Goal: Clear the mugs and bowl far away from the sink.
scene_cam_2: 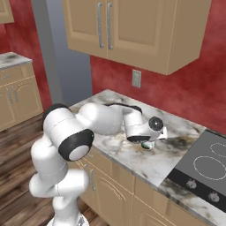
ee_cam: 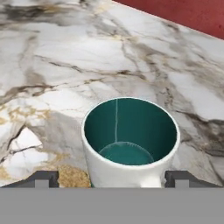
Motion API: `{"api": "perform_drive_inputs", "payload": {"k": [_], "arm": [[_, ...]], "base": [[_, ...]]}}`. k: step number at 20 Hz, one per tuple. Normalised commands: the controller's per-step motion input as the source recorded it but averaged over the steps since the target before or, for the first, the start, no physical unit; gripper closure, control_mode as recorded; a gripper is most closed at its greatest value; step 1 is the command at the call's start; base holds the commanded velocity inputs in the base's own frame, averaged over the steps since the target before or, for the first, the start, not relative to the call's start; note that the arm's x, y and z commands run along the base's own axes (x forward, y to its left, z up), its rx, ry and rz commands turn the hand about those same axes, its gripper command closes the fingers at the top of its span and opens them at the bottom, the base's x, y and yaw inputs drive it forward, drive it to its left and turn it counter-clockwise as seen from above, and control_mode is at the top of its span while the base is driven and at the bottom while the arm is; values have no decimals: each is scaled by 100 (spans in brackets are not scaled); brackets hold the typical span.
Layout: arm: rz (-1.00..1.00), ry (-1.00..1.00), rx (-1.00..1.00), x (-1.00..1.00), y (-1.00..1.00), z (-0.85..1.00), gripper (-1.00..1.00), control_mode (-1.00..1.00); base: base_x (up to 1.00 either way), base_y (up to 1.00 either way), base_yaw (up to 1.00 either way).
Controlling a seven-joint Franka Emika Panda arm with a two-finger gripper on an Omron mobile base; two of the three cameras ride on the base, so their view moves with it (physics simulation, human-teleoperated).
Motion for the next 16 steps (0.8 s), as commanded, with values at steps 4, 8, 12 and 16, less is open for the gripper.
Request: {"api": "perform_drive_inputs", "payload": {"k": [4,8,12,16], "arm": [[0,0,0,-44,-13,-46,-100,-100],[0,-12,0,-16,-3,-14,-100,-100],[0,-26,-1,-9,-1,0,-100,-100],[0,-18,1,0,-2,18,-100,-100]], "base": [[0,0,0],[0,0,0],[0,0,0],[0,0,0]]}}
